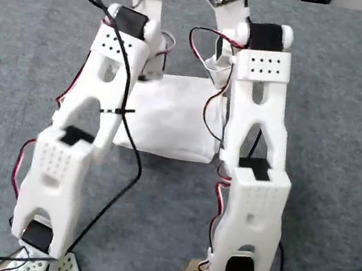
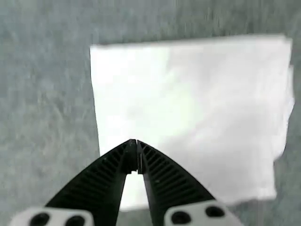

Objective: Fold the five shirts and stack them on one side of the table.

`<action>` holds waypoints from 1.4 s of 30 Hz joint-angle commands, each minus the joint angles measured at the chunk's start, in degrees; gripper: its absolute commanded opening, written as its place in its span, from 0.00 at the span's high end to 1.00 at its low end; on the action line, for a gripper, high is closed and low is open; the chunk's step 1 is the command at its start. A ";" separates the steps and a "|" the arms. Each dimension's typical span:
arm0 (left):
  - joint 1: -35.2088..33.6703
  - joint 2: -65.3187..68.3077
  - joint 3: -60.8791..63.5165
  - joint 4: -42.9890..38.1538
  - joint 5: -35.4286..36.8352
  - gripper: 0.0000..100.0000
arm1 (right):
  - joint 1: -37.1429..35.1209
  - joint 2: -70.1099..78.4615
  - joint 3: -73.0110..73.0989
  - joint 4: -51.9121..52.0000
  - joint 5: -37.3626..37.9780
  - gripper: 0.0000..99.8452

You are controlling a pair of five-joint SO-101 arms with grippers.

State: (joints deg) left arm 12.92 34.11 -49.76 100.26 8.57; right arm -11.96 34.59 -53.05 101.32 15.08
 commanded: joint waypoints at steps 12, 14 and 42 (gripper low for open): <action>3.87 -36.44 80.09 -38.24 0.26 0.98 | -5.05 -20.79 50.68 -20.40 0.18 0.96; 2.81 -35.21 79.82 -38.51 0.35 0.98 | -4.70 -20.70 56.22 -24.70 0.26 0.96; -4.31 -26.77 41.32 -16.88 0.26 0.98 | -2.59 -21.23 43.74 -18.37 2.90 0.96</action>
State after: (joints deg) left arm 9.05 7.56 -0.26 79.96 8.57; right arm -13.19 16.92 -1.89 80.66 17.45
